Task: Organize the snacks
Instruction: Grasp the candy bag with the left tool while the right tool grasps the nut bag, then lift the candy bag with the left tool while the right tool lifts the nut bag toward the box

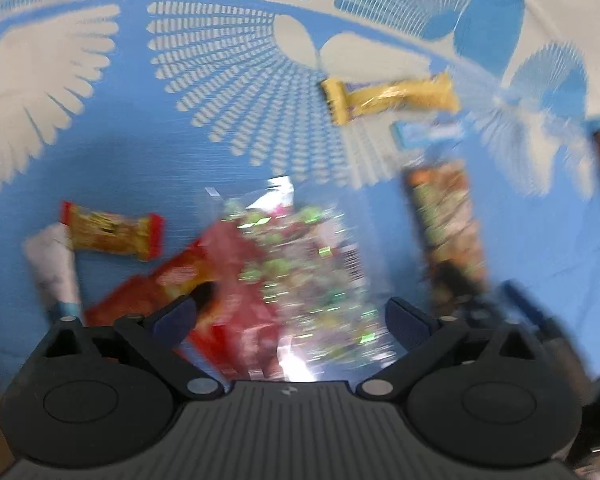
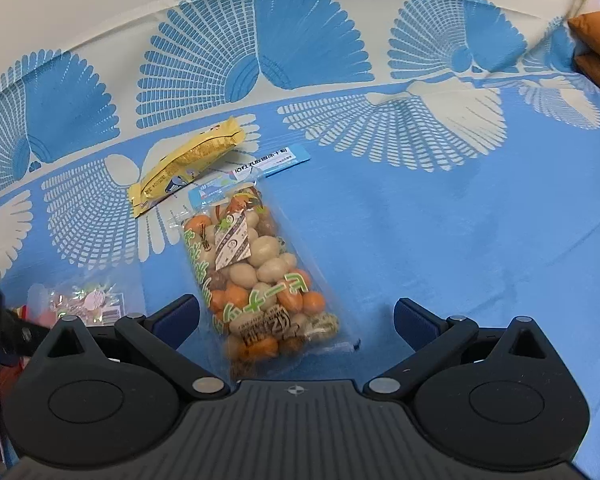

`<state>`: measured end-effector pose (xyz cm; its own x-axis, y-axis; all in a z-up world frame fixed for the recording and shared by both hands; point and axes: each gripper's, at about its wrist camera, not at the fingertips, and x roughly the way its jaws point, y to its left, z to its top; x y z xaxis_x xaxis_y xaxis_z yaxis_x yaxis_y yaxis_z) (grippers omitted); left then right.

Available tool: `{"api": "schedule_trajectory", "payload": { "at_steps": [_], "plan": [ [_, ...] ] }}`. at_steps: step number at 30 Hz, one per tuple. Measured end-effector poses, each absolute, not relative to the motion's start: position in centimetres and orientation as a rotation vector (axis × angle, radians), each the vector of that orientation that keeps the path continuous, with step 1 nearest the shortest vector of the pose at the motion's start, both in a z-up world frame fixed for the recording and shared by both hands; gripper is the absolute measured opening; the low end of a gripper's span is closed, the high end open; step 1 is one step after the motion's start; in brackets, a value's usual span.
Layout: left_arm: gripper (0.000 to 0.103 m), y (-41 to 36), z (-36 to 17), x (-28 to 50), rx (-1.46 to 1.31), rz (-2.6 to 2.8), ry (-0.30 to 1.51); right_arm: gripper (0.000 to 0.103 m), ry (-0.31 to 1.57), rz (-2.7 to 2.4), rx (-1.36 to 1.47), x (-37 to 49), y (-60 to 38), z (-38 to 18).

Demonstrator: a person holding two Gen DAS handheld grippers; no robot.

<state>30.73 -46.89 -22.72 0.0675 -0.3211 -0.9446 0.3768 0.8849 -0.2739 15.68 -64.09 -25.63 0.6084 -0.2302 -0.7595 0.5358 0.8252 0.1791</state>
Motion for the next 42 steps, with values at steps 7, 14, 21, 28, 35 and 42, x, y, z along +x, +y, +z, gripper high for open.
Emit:
{"api": "schedule_trajectory", "payload": {
  "at_steps": [7, 14, 21, 28, 35, 42],
  "plan": [
    [0.001, -47.7, -22.5, 30.6, 0.065, -0.493, 1.37, 0.075, 0.767, -0.394, 0.36, 15.8, -63.6, -26.5],
    [0.0, -47.2, -18.9, 28.6, 0.091, -0.597, 1.253, 0.057, 0.737, -0.436, 0.339, 12.8, -62.3, -25.3],
    [0.0, -45.1, -13.6, 25.8, 0.11, -0.691, 1.174, 0.043, 0.713, -0.511, 0.378, 7.2, -61.8, -22.5],
    [0.0, -40.5, -10.4, 22.3, 0.133, -0.715, 1.175, 0.04, 0.702, -0.509, 0.464, 2.0, -58.9, -20.6],
    [0.0, -35.5, -7.4, 19.1, 0.134, -0.679, 1.186, 0.038, 0.669, -0.492, 0.524, -1.7, -54.8, -18.1],
    [0.0, -31.3, -4.2, 16.2, 0.119, -0.677, 1.178, 0.037, 0.636, -0.464, 0.547, -3.9, -50.6, -15.1]
  ]
}}
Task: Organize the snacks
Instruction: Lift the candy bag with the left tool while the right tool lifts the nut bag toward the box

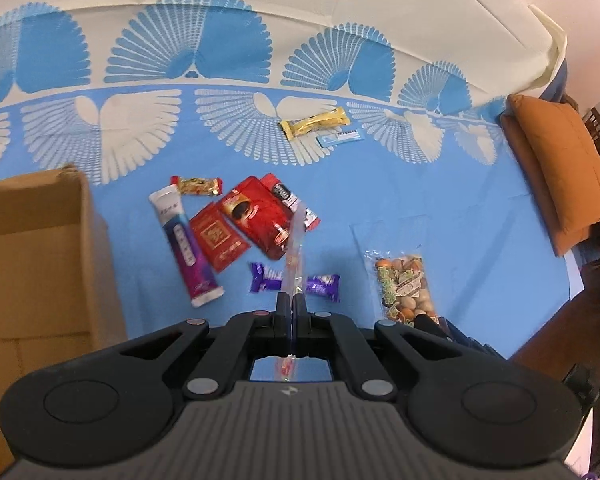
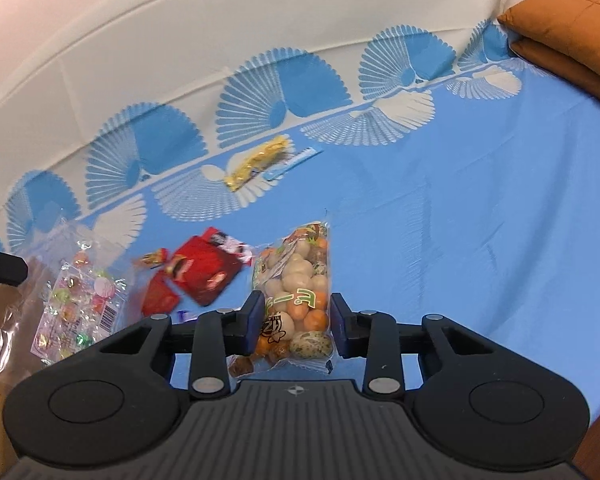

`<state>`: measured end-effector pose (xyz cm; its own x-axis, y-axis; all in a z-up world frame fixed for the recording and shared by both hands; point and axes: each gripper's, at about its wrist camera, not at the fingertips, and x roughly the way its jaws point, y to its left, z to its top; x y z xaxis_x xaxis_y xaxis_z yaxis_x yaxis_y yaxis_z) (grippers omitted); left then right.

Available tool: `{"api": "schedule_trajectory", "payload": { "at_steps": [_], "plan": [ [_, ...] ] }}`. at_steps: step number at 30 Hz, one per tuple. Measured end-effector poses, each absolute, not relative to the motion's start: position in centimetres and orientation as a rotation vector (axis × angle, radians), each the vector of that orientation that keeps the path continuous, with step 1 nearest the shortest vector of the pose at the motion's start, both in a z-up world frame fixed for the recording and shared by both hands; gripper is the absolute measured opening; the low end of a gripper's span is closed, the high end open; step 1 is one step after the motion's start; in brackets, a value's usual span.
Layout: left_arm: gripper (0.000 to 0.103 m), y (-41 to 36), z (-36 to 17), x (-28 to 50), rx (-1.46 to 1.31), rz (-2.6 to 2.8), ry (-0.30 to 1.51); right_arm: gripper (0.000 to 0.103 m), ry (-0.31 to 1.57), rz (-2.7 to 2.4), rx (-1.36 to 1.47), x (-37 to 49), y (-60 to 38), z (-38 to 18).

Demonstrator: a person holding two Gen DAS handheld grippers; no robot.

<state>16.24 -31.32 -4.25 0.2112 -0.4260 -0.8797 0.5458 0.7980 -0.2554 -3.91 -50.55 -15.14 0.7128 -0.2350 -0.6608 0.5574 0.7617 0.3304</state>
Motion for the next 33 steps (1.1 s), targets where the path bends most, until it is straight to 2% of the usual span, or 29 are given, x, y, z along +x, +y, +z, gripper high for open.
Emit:
{"api": "schedule_trajectory", "payload": {
  "at_steps": [4, 7, 11, 14, 17, 21, 24, 25, 26, 27, 28, 33],
  "plan": [
    [0.0, -28.9, -2.2, 15.2, 0.114, -0.661, 1.158, 0.036, 0.629, -0.436, 0.54, -4.7, -48.1, -13.6],
    [0.0, -26.9, -0.7, 14.6, 0.103, -0.643, 1.136, 0.03, 0.617, -0.408, 0.525, -5.1, -46.3, -12.1],
    [0.0, -24.4, 0.9, 14.0, 0.097, -0.628, 1.103, 0.0, 0.59, -0.369, 0.468, -4.9, -43.7, -10.1],
    [0.0, -23.0, 1.0, 14.1, 0.086, -0.614, 1.102, 0.0, 0.609, -0.367, 0.37, -3.4, -42.2, -10.3],
    [0.0, -23.2, 0.5, 14.0, 0.11, -0.622, 1.098, 0.0, 0.645, -0.42, 0.32, -2.0, -42.5, -12.7],
    [0.0, -25.0, -0.8, 14.3, 0.126, -0.65, 1.129, 0.0, 0.706, -0.467, 0.438, -2.1, -45.5, -15.2],
    [0.0, -26.9, -2.3, 14.6, 0.139, -0.676, 1.149, 0.011, 0.72, -0.462, 0.475, -3.4, -46.6, -15.7],
    [0.0, -27.6, -3.1, 14.8, 0.138, -0.681, 1.17, 0.034, 0.739, -0.458, 0.481, -3.8, -47.1, -15.9],
    [0.0, -28.3, -4.0, 15.0, 0.138, -0.689, 1.191, 0.062, 0.756, -0.467, 0.484, -4.2, -47.5, -16.2],
    [0.0, -29.1, -4.9, 15.2, 0.142, -0.7, 1.213, 0.072, 0.772, -0.479, 0.487, -4.8, -47.9, -16.7],
    [0.0, -29.9, -5.9, 15.4, 0.15, -0.699, 1.234, 0.078, 0.798, -0.476, 0.493, -5.3, -48.3, -17.1],
    [0.0, -32.7, -10.9, 16.5, 0.231, -0.668, 1.302, 0.082, 0.963, -0.403, 0.501, -6.2, -49.1, -20.0]
  ]
}}
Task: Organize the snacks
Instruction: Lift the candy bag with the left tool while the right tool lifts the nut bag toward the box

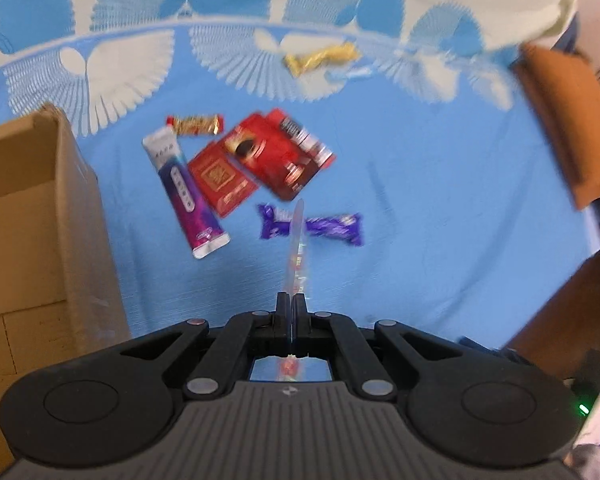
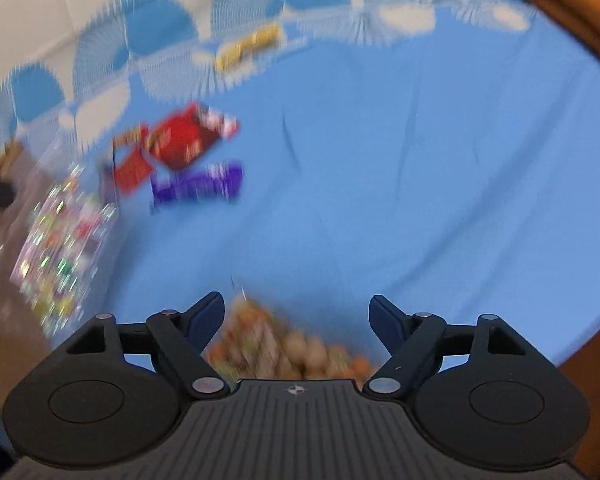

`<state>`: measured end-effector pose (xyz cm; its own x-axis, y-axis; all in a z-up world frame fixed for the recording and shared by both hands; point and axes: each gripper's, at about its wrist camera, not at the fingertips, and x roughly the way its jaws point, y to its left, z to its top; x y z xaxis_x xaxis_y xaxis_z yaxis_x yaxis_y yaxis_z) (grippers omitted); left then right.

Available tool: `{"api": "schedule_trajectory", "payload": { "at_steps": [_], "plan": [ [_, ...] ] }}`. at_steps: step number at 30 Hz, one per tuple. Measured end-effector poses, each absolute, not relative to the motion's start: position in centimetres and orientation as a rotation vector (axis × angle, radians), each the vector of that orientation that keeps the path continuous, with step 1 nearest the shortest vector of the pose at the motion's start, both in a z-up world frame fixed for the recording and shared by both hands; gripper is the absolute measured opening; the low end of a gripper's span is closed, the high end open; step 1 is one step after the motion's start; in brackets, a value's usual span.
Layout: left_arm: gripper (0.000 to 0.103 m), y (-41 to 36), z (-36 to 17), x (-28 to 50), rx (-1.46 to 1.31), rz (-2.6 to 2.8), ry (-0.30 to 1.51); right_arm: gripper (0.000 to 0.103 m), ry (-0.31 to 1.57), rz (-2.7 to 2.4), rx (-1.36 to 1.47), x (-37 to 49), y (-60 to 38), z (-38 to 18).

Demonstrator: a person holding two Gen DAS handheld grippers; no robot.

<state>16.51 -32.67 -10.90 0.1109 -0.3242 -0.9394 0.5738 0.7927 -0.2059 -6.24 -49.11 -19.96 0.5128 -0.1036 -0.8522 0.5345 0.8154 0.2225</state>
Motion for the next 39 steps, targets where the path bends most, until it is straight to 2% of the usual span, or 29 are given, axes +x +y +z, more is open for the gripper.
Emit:
{"api": "schedule_trajectory", "payload": {
  "at_steps": [9, 10, 12, 13, 14, 15, 26, 28, 35, 36, 37, 38, 39],
  "plan": [
    [0.0, -32.4, -17.1, 18.8, 0.277, -0.566, 1.408, 0.1, 1.163, -0.171, 0.198, -4.0, -44.3, -22.4],
    [0.007, -32.3, -17.4, 18.8, 0.277, -0.561, 1.411, 0.1, 1.171, -0.174, 0.162, -3.7, -43.9, -22.7],
    [0.039, -32.3, -18.0, 18.7, 0.288, -0.578, 1.424, 0.1, 1.194, -0.185, 0.137, -3.4, -43.8, -23.3],
    [0.068, -32.4, -18.2, 18.6, 0.299, -0.582, 1.425, 0.1, 1.198, -0.193, 0.144, -3.3, -44.1, -23.5],
    [0.092, -32.6, -18.3, 18.3, 0.314, -0.58, 1.416, 0.1, 1.198, -0.201, 0.161, -3.2, -44.4, -23.6],
    [0.096, -32.8, -18.4, 18.0, 0.329, -0.575, 1.403, 0.1, 1.196, -0.207, 0.181, -3.2, -44.8, -23.6],
    [0.1, -36.3, -23.8, 15.8, 0.567, -0.627, 1.476, 0.103, 1.175, -0.338, 0.282, -3.3, -47.6, -24.4],
    [0.103, -36.3, -25.0, 16.0, 0.575, -0.589, 1.495, 0.103, 1.173, -0.338, 0.276, -3.2, -47.6, -24.5],
    [0.102, -36.3, -25.9, 15.9, 0.583, -0.545, 1.481, 0.103, 1.166, -0.345, 0.282, -2.6, -48.1, -24.8],
    [0.099, -36.3, -25.7, 15.8, 0.576, -0.544, 1.46, 0.102, 1.164, -0.346, 0.275, -2.5, -48.0, -24.9],
    [0.085, -36.4, -25.2, 15.5, 0.572, -0.549, 1.431, 0.096, 1.149, -0.341, 0.267, -2.7, -47.8, -24.7],
    [0.065, -36.3, -24.5, 15.2, 0.564, -0.568, 1.402, 0.087, 1.125, -0.329, 0.244, -2.8, -47.5, -24.4],
    [0.051, -36.1, -23.8, 15.0, 0.547, -0.578, 1.381, 0.081, 1.114, -0.332, 0.211, -2.9, -47.1, -24.2]
  ]
}}
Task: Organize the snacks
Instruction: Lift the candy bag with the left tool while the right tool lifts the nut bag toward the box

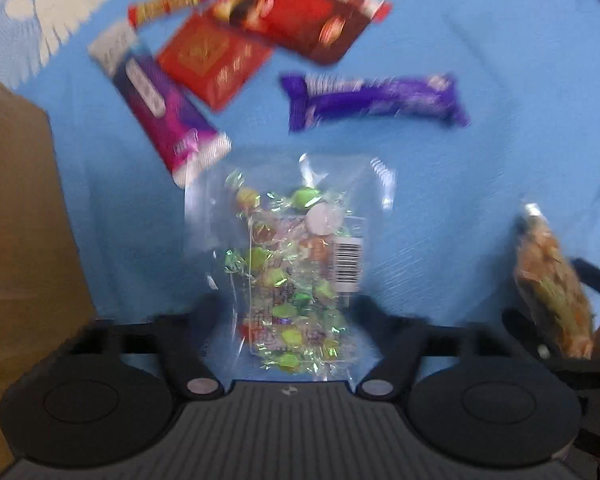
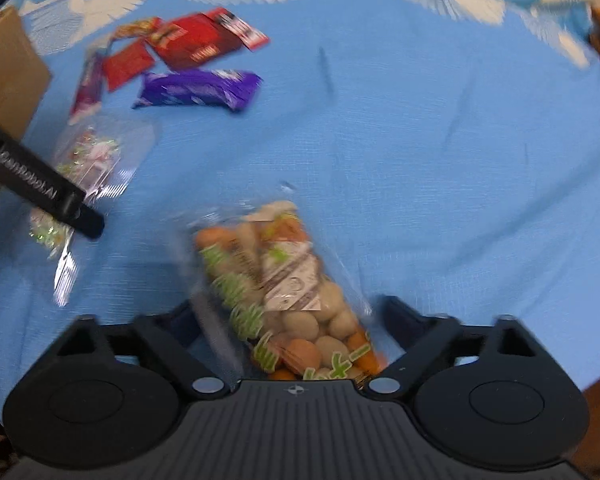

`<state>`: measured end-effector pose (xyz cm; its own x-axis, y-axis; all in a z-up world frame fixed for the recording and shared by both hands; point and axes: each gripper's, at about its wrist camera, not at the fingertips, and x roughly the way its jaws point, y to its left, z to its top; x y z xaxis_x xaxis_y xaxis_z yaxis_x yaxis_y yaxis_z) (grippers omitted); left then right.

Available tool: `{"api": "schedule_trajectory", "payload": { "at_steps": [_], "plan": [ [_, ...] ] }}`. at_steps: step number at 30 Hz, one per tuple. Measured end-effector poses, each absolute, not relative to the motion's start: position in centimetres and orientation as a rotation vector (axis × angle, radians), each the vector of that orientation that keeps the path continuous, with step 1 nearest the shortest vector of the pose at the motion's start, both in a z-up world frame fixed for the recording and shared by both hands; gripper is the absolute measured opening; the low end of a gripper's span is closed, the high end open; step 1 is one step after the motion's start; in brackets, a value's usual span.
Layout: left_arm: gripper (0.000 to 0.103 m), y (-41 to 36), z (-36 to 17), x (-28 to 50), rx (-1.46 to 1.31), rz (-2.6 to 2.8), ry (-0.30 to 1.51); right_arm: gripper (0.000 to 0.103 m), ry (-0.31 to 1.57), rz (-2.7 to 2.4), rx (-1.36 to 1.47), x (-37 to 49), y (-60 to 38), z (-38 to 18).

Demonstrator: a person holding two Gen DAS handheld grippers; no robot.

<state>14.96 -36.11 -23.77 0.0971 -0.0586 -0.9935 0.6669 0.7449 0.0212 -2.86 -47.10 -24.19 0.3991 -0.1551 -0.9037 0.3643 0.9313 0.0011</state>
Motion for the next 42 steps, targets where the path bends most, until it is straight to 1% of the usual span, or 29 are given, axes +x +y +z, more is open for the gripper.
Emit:
{"api": "schedule_trajectory", "payload": {
  "at_steps": [1, 2, 3, 4, 5, 7, 13, 16, 22, 27, 32, 37, 42],
  "plan": [
    [0.028, -35.8, -23.0, 14.9, 0.514, -0.588, 1.377, 0.068, 1.105, -0.336, 0.183, -2.9, -46.7, -23.9],
    [0.019, -35.5, -22.4, 14.8, 0.482, -0.591, 1.376, 0.053, 1.092, -0.338, 0.157, -2.9, -46.4, -23.5],
    [0.017, -35.2, -21.8, 14.8, 0.459, -0.587, 1.373, 0.049, 1.084, -0.343, 0.139, -2.9, -46.2, -23.1],
    [0.013, -34.9, -21.3, 14.8, 0.441, -0.583, 1.367, 0.041, 1.077, -0.345, 0.146, -3.0, -46.2, -22.8],
    [0.012, -34.6, -20.6, 14.6, 0.429, -0.58, 1.359, 0.033, 1.064, -0.341, 0.169, -3.1, -46.6, -22.5],
    [0.012, -34.0, -18.9, 14.2, 0.398, -0.579, 1.345, 0.033, 1.038, -0.361, 0.19, -3.5, -46.7, -21.7],
    [0.012, -30.8, -10.9, 12.1, 0.286, -0.654, 1.232, 0.033, 0.918, -0.416, 0.217, -5.0, -45.8, -17.4],
    [0.012, -28.3, -7.2, 10.6, 0.253, -0.674, 1.178, 0.033, 0.857, -0.43, 0.252, -5.8, -44.5, -14.5],
    [0.012, -21.5, -2.0, 7.1, 0.209, -0.684, 1.091, 0.033, 0.739, -0.351, 0.277, -7.0, -39.1, -8.9],
    [0.012, -14.3, 0.0, 4.8, 0.168, -0.623, 1.057, 0.033, 0.708, -0.204, 0.296, -7.6, -33.4, -5.8],
    [0.012, -8.0, 0.4, 3.2, 0.127, -0.539, 1.057, 0.033, 0.709, -0.076, 0.287, -8.1, -27.0, -3.9],
    [0.012, -2.1, 0.7, 1.2, 0.093, -0.46, 1.032, 0.033, 0.736, 0.003, 0.258, -8.9, -21.7, -3.4],
    [0.012, 1.5, 1.1, 0.3, 0.045, -0.423, 1.023, 0.033, 0.759, 0.043, 0.227, -9.8, -17.9, -3.4]
  ]
}}
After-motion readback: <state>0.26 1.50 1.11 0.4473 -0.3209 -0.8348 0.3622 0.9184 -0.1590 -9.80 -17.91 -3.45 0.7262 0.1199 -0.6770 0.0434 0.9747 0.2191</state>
